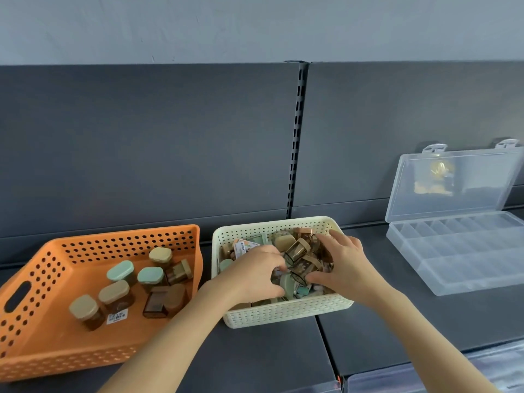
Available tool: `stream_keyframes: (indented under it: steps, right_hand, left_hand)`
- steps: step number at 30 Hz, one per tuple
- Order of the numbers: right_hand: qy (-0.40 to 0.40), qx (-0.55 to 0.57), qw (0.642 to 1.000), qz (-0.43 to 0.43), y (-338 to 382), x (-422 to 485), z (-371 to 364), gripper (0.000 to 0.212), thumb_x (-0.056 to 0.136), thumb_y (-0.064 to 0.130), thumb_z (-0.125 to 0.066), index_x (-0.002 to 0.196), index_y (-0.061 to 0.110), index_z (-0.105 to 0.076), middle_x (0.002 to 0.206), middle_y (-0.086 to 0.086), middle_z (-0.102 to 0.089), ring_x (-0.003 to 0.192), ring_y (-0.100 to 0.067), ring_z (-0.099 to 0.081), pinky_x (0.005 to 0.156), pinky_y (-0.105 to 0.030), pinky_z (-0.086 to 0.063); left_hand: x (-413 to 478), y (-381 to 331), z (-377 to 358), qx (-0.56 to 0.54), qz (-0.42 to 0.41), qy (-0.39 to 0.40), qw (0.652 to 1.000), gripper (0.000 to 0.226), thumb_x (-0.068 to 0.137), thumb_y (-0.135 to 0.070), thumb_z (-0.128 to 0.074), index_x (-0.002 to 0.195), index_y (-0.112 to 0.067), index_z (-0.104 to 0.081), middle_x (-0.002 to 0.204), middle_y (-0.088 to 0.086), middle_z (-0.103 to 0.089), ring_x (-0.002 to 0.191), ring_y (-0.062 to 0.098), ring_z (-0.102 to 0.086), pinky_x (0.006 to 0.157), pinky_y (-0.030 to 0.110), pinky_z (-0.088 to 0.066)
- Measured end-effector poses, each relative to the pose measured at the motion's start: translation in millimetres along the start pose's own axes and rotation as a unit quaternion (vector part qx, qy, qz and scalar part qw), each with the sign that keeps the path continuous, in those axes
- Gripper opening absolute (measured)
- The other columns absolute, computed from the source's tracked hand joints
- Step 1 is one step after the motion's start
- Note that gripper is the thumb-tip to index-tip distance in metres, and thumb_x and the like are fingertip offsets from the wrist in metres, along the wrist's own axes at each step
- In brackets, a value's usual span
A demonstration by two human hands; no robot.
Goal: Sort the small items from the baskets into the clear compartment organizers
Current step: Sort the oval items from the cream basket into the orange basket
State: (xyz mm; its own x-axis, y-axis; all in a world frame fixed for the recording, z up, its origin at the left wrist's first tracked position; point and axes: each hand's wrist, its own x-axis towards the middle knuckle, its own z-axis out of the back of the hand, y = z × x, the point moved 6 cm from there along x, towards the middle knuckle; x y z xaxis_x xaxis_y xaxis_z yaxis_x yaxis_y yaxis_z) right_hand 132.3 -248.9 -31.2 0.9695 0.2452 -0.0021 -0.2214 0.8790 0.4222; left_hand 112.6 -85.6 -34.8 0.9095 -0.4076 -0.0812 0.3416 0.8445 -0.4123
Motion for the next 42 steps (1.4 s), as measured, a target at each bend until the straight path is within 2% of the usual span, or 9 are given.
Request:
stream_keyframes:
  steps: [6, 10, 13, 16, 20, 24, 29, 35, 42]
  right_hand:
    - [0.008, -0.04, 0.999, 0.01, 2.3, -2.9, -10.1, 0.086, 0.069, 0.06, -0.07, 0.139, 0.022, -0.039, 0.154, -0.003, -0.014, 0.14, -0.027, -0.009, 0.112, -0.038, -0.024]
    - [0.01, -0.068, 0.998, 0.012, 1.5, 7.7, -16.4, 0.096, 0.063, 0.072, -0.064, 0.143, 0.029, -0.032, 0.159, -0.005, 0.003, 0.144, -0.03, 0.002, 0.117, -0.042, -0.021]
    - [0.022, -0.097, 0.995, 0.022, 4.9, 10.1, -18.9, 0.085, 0.065, 0.074, -0.06, 0.136, 0.03, -0.041, 0.154, -0.003, -0.018, 0.141, -0.033, -0.009, 0.114, -0.043, -0.027]
    - [-0.014, -0.076, 0.996, 0.036, 7.0, 7.6, -13.3, 0.067, 0.072, 0.061, -0.062, 0.13, 0.029, -0.051, 0.141, 0.003, -0.038, 0.131, -0.026, -0.027, 0.108, -0.037, -0.034]
    - [-0.02, -0.043, 0.998, 0.033, 9.4, 6.8, -10.0, 0.069, 0.073, 0.054, -0.067, 0.136, 0.035, -0.043, 0.144, 0.001, -0.031, 0.132, -0.025, -0.024, 0.108, -0.037, -0.032]
    - [0.061, -0.041, 0.997, 0.014, 5.7, 11.2, -20.4, 0.091, 0.065, 0.061, -0.071, 0.142, 0.035, -0.031, 0.157, -0.005, -0.003, 0.141, -0.031, -0.015, 0.113, -0.043, -0.028]
    - [0.024, -0.032, 0.999, 0.015, 4.7, 14.1, -15.2, 0.073, 0.072, 0.045, -0.069, 0.137, 0.029, -0.04, 0.148, -0.008, -0.023, 0.131, -0.031, -0.032, 0.106, -0.036, -0.035]
    - [0.055, -0.061, 0.996, 0.016, 5.8, 12.4, -24.3, 0.077, 0.069, 0.051, -0.069, 0.136, 0.027, -0.04, 0.15, -0.006, -0.016, 0.127, -0.035, -0.037, 0.102, -0.042, -0.041]
    - [0.016, -0.045, 0.997, 0.057, 10.0, 8.0, -11.8, 0.064, 0.066, 0.043, -0.069, 0.126, 0.029, -0.05, 0.134, -0.001, -0.033, 0.115, -0.025, -0.042, 0.096, -0.033, -0.044]
  left_hand:
    - [3.1, 1.5, -2.6, 0.008, 0.007, -0.021, 1.0, 0.038, 0.085, -0.036, -0.065, 0.117, -0.017, -0.064, 0.133, -0.005, -0.049, 0.124, 0.011, -0.044, 0.102, 0.031, -0.039]
    - [-0.7, 4.3, 12.1, -0.028, 0.027, -0.105, 0.994, 0.027, 0.085, -0.037, -0.066, 0.107, -0.022, -0.064, 0.112, -0.011, -0.059, 0.104, 0.007, -0.053, 0.085, 0.023, -0.042]
    - [-5.1, 7.1, 23.8, -0.046, 0.038, -0.161, 0.985, 0.026, 0.085, -0.037, -0.067, 0.108, -0.024, -0.064, 0.108, -0.013, -0.062, 0.1, 0.005, -0.054, 0.086, 0.024, -0.044]
    - [-9.9, 11.3, 30.2, -0.076, 0.051, -0.2, 0.975, 0.021, 0.084, -0.034, -0.069, 0.103, -0.026, -0.066, 0.1, -0.015, -0.064, 0.092, 0.002, -0.057, 0.083, 0.025, -0.049]
    - [-14.8, 19.6, 32.1, -0.109, 0.073, -0.22, 0.967, 0.016, 0.081, -0.033, -0.071, 0.095, -0.029, -0.066, 0.092, -0.018, -0.065, 0.087, 0.0, -0.059, 0.077, 0.019, -0.048]
    - [-18.6, 23.8, 30.2, -0.118, 0.082, -0.214, 0.966, 0.02, 0.081, -0.034, -0.071, 0.099, -0.028, -0.067, 0.097, -0.018, -0.065, 0.092, -0.001, -0.059, 0.081, 0.022, -0.049]
    - [-25.6, 25.2, 33.4, -0.118, 0.087, -0.22, 0.964, 0.016, 0.082, -0.034, -0.071, 0.096, -0.028, -0.066, 0.092, -0.019, -0.064, 0.089, 0.001, -0.06, 0.077, 0.019, -0.048]
    - [-30.7, 29.5, 37.6, -0.12, 0.093, -0.235, 0.96, 0.021, 0.08, -0.035, -0.073, 0.098, -0.028, -0.065, 0.09, -0.025, -0.06, 0.086, -0.001, -0.059, 0.071, 0.011, -0.042]
    - [-35.7, 35.6, 37.9, -0.128, 0.092, -0.229, 0.961, 0.022, 0.08, -0.035, -0.073, 0.099, -0.028, -0.066, 0.096, -0.021, -0.064, 0.088, -0.001, -0.061, 0.079, 0.023, -0.052]
